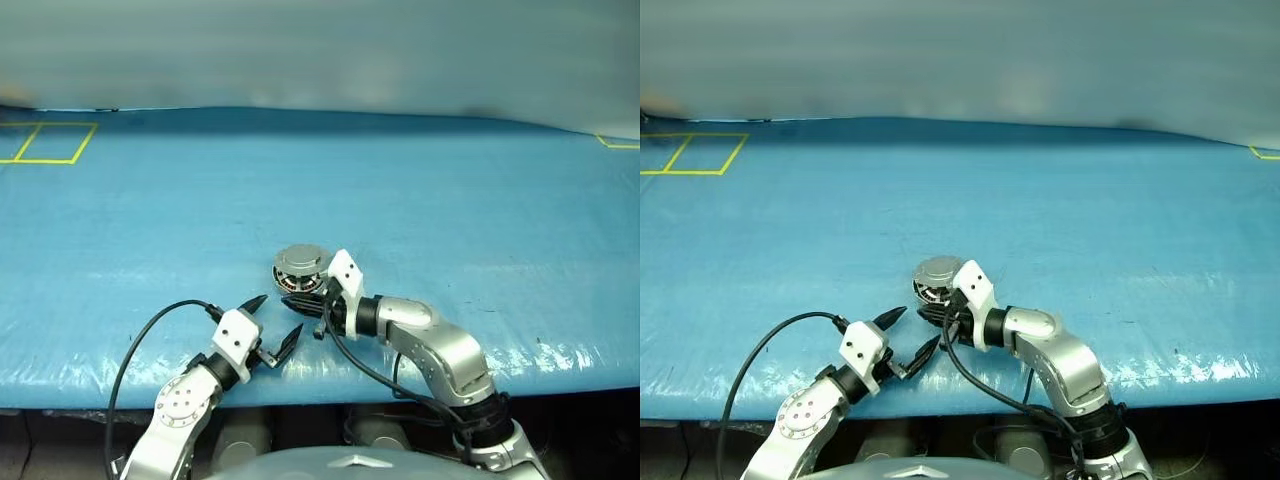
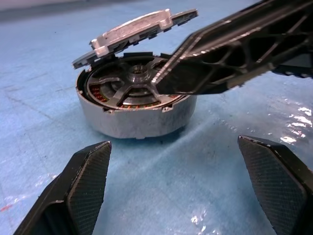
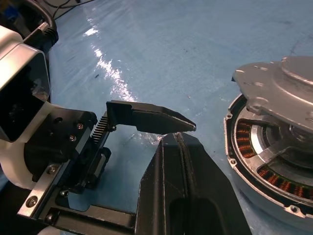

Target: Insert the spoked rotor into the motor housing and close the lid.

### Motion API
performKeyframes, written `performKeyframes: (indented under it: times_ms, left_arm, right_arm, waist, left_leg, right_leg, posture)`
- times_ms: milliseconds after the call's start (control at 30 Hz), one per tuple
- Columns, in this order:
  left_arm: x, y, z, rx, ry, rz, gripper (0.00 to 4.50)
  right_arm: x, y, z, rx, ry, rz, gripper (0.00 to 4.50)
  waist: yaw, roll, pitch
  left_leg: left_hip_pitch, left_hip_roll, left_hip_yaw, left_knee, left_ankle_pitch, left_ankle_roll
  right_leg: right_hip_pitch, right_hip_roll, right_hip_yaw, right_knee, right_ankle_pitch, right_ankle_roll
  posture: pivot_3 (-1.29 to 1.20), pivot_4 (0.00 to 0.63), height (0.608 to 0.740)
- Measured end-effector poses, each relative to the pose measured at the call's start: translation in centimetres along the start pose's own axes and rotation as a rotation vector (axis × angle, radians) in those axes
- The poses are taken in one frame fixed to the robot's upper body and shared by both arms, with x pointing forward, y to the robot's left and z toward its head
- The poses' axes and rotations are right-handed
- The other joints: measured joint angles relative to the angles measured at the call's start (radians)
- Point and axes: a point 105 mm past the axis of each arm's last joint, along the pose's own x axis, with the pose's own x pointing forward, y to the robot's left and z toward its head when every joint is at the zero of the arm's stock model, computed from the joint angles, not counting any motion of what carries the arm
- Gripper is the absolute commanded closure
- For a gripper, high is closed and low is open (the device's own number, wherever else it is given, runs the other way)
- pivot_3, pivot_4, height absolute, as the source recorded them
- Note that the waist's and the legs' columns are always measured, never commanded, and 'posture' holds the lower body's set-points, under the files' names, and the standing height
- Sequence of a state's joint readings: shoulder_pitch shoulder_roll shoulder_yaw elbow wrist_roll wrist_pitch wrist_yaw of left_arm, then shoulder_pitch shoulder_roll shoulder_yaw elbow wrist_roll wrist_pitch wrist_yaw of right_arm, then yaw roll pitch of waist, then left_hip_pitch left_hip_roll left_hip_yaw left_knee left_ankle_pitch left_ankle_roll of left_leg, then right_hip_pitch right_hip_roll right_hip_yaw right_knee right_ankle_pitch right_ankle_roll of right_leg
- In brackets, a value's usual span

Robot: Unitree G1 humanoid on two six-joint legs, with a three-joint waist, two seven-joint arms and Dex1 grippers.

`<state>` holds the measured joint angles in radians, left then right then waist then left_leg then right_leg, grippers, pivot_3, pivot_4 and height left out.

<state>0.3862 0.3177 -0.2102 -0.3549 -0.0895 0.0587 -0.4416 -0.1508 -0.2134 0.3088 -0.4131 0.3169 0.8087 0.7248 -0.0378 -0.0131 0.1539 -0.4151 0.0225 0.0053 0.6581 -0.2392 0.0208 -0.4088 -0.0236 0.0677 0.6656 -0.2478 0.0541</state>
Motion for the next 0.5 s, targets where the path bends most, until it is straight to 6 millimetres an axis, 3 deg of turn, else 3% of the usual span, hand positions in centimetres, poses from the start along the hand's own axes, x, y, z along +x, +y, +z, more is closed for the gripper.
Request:
performKeyframes:
  times_ms: [67, 233, 300, 400, 500]
  left_arm:
    - [-0.4, 0.1, -0.2, -0.003, 0.006, 0.009, 0.00]
    - [-0.7, 0.1, -0.2, -0.019, 0.004, 0.003, 0.00]
    - [-0.7, 0.2, -0.1, -0.024, 0.001, 0.002, 0.00]
    - [-0.7, 0.2, -0.1, -0.024, -0.002, 0.002, 0.00]
    - [-0.8, 0.2, -0.1, -0.025, 0.001, 0.003, 0.00]
  right_arm:
    - [-0.5, 0.9, 1.2, -0.036, -0.018, 0.051, 4.48]
    - [-2.2, 3.6, 6.7, -0.118, -0.167, 0.220, 4.48]
    - [-2.6, 3.7, 8.9, -0.141, -0.239, 0.210, 4.31]
    - [-2.0, 1.3, 10.8, -0.166, -0.265, 0.007, 3.61]
    - [-1.5, -2.3, 9.8, -0.160, -0.152, -0.210, 2.58]
  waist:
    - [0.000, 0.000, 0.000]
    - [0.001, 0.000, 0.000]
    - [0.000, 0.000, 0.000]
    - [-0.001, 0.000, 0.000]
    - [0.002, -0.001, 0.000]
  left_leg:
    - [0.000, 0.000, 0.000, 0.000, 0.000, 0.000]
    - [0.001, 0.001, -0.001, 0.002, 0.000, 0.000]
    - [0.001, 0.001, -0.001, 0.002, 0.000, 0.000]
    - [0.001, 0.001, 0.000, 0.002, 0.000, 0.000]
    - [0.000, 0.000, 0.000, 0.001, 0.000, 0.000]
  right_leg:
    - [0.000, 0.000, 0.000, 0.000, -0.001, 0.001]
    - [0.001, 0.000, -0.001, 0.000, -0.002, 0.003]
    - [0.000, 0.001, 0.000, 0.000, -0.002, 0.003]
    - [-0.001, 0.001, 0.000, 0.000, 0.000, 0.000]
    - [-0.001, -0.001, 0.000, 0.000, 0.000, -0.001]
  posture:
    - [0.00, 0.150, 0.740]
    - [0.00, 0.150, 0.740]
    - [0.00, 0.150, 0.740]
    - [0.00, 0.150, 0.740]
    - [0.00, 0.150, 0.740]
